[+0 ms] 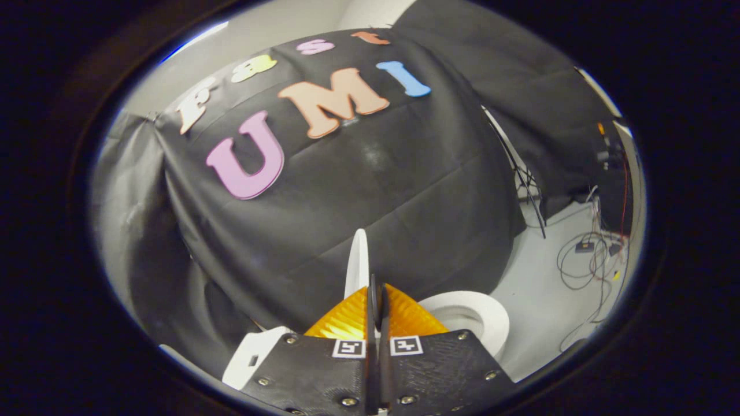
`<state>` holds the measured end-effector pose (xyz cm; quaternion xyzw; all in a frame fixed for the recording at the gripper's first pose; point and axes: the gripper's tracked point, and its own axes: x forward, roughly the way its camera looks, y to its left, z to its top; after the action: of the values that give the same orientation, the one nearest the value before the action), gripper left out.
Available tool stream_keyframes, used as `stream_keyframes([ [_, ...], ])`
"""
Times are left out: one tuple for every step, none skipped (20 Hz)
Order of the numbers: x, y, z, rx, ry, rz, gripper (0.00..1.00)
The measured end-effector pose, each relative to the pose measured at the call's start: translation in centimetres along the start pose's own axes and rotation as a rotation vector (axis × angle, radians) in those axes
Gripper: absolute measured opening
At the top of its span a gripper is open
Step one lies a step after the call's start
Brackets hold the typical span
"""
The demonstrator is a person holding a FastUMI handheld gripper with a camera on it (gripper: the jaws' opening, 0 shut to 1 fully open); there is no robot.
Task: Open the toilet lid.
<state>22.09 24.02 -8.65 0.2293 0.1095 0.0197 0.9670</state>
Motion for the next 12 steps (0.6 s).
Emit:
stream_keyframes([
  [-0.4,1.1,0.1,-0.026,-0.002,0.006,0.01],
  [-0.7,2.3,0.3,-0.046,-0.012,0.018,0.01],
  [-1.1,3.5,0.4,-0.066,-0.022,0.032,0.01],
  [-1.5,4.8,0.5,-0.086,-0.035,0.044,0.01],
  [-1.7,5.9,0.5,-0.113,-0.046,0.054,0.01],
  [-2.1,6.9,0.4,-0.141,-0.054,0.068,0.01],
  [-2.4,7.9,0.2,-0.171,-0.06,0.081,0.01],
  [-2.8,9.0,0.2,-0.2,-0.067,0.096,0.01],
  [-3.1,10.1,0.1,-0.223,-0.073,0.113,0.01],
  [-3.4,11.1,0.0,-0.244,-0.08,0.133,0.01],
  [-3.7,12.3,-0.2,-0.27,-0.084,0.155,0.01],
  [-4.0,13.4,-0.5,-0.299,-0.086,0.178,0.01],
])
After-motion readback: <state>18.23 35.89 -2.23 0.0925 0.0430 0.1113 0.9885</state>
